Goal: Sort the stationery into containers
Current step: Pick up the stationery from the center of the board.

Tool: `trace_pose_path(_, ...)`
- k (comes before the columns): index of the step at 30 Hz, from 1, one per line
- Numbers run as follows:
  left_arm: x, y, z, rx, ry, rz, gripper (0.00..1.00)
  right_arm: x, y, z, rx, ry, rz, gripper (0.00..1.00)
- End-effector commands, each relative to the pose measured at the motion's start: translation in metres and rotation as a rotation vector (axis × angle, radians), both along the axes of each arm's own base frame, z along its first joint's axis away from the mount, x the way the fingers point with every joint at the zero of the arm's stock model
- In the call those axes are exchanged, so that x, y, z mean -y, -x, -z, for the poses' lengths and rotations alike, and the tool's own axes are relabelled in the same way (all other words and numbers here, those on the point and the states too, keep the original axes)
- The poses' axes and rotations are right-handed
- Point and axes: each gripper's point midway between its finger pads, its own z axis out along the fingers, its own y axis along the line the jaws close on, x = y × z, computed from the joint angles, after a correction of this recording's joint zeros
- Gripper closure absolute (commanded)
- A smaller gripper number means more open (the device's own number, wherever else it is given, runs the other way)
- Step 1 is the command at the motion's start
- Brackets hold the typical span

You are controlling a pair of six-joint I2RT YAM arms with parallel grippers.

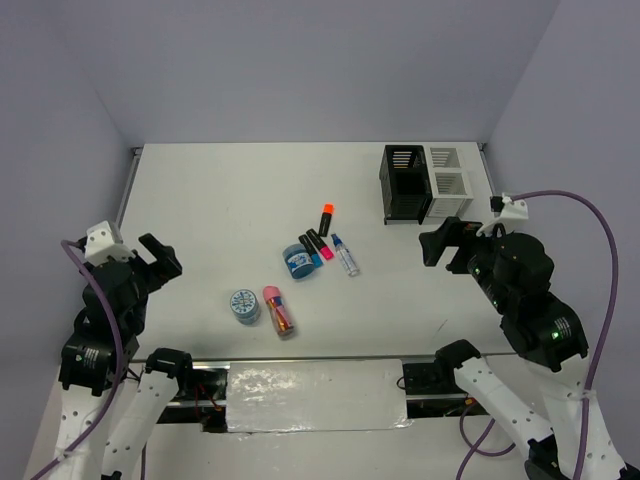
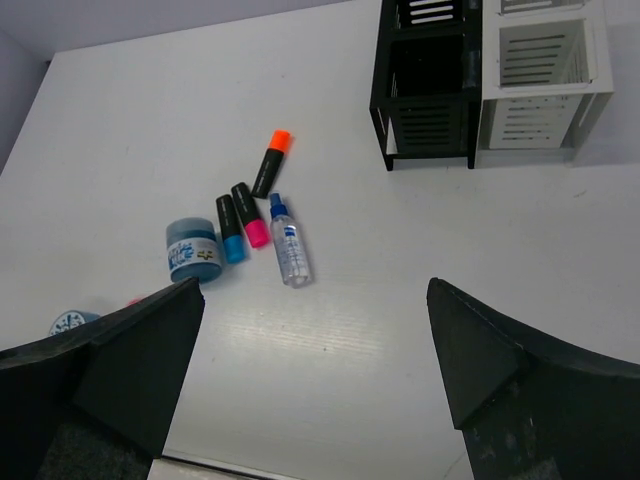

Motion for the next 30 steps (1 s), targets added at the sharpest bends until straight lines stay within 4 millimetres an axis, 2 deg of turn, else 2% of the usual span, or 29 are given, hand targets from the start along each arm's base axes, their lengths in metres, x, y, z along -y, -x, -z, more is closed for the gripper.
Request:
trace_pose_path(1, -0.001, -0.007, -0.010, 0.036, 0.010, -0.020, 0.01, -0.001, -0.001, -0.019, 0.081, -0.020, -0.011, 0.00)
trace_pose_path(3, -0.001, -0.009, -0.009, 0.029, 0.009, -0.014, 0.01, -0.012, 0.004, -0.023, 0.109, -0.039, -0.077, 0.00)
trace_pose_path(4, 0.000, -0.010, -0.008, 0.027, 0.009, -0.013, 0.01, -0.019, 0.004, -0.032, 0.148, -0.062, -0.115, 0.00)
trace_pose_path(6, 0.000, -0.011, -0.006, 0.016, 0.006, -0.012, 0.01, -0.043, 0.007, -0.030, 0.151, -0.115, -0.235, 0.00)
trace_pose_path(8, -0.001, -0.012, -0.006, 0.014, 0.004, -0.018, 0.01, -0.062, 0.003, -0.032, 0.149, -0.161, -0.314, 0.00)
trace_pose_path(9, -0.002, -0.013, -0.005, 0.007, 0.002, -0.021, 0.01, -0.079, -0.007, -0.020, 0.074, -0.187, -0.362, 0.00)
trace_pose_path(10, -0.002, -0.013, -0.005, 0.009, 0.003, -0.022, 0.01, -0.096, -0.011, -0.017, 0.048, -0.200, -0.418, 0.00)
trace_pose_path(11, -0.005, -0.013, -0.005, 0.008, 0.003, -0.033, 0.01, -0.135, -0.009, 0.001, -0.034, -0.171, -0.526, 0.00)
trace_pose_path(12, -0.006, -0.014, -0.005, 0.006, 0.001, -0.038, 0.01, -0.152, -0.010, 0.005, -0.047, -0.130, -0.545, 0.00)
trace_pose_path(13, -0.007, -0.014, -0.004, 0.004, 0.002, -0.042, 0.01, -0.151, -0.027, 0.017, -0.062, -0.031, -0.417, 0.00)
trace_pose_path(14, -0.009, -0.014, -0.004, 0.001, 0.001, -0.052, 0.01, -0.176, -0.040, 0.026, -0.102, 0.044, -0.413, 0.00)
trace_pose_path(15, -0.010, -0.013, -0.003, -0.005, 0.001, -0.060, 0.01, -0.200, -0.031, 0.032, -0.116, 0.098, -0.467, 0.00)
trace_pose_path(16, -0.012, -0.013, -0.003, -0.006, 0.000, -0.070, 0.01, -0.216, -0.036, 0.025, -0.109, 0.116, -0.470, 0.00)
trace_pose_path(17, -0.013, -0.012, -0.004, -0.003, 0.001, -0.075, 0.01, -0.237, -0.046, 0.053, -0.166, 0.180, -0.471, 0.00)
trace_pose_path(18, -0.013, -0.011, -0.004, -0.001, 0.000, -0.078, 0.01, -0.252, -0.045, 0.059, -0.170, 0.206, -0.493, 0.00)
trace_pose_path(19, -0.014, -0.010, -0.004, 0.002, 0.001, -0.084, 0.01, -0.269, -0.055, 0.078, -0.202, 0.253, -0.488, 0.00)
trace_pose_path(20, -0.015, -0.009, -0.006, 0.011, 0.002, -0.089, 0.01, -0.279, -0.056, 0.089, -0.223, 0.272, -0.498, 0.00)
trace_pose_path(22, -0.017, -0.005, -0.008, 0.024, 0.005, -0.099, 0.01, -0.310, -0.050, 0.098, -0.226, 0.274, -0.566, 0.00)
trace_pose_path(23, -0.019, -0.002, -0.011, 0.037, 0.004, -0.113, 0.01, -0.327, -0.043, 0.119, -0.258, 0.304, -0.617, 0.00)
trace_pose_path(25, -0.022, 0.001, -0.013, 0.051, 0.009, -0.128, 0.01, -0.354, -0.029, 0.123, -0.240, 0.312, -0.674, 0.00)
trace_pose_path(26, -0.024, 0.003, -0.015, 0.061, 0.009, -0.142, 0.01, -0.364, -0.026, 0.142, -0.267, 0.345, -0.694, 0.00)
trace_pose_path(30, -0.027, 0.007, -0.017, 0.074, 0.012, -0.157, 0.01, -0.395, -0.010, 0.161, -0.282, 0.367, -0.777, 0.00)
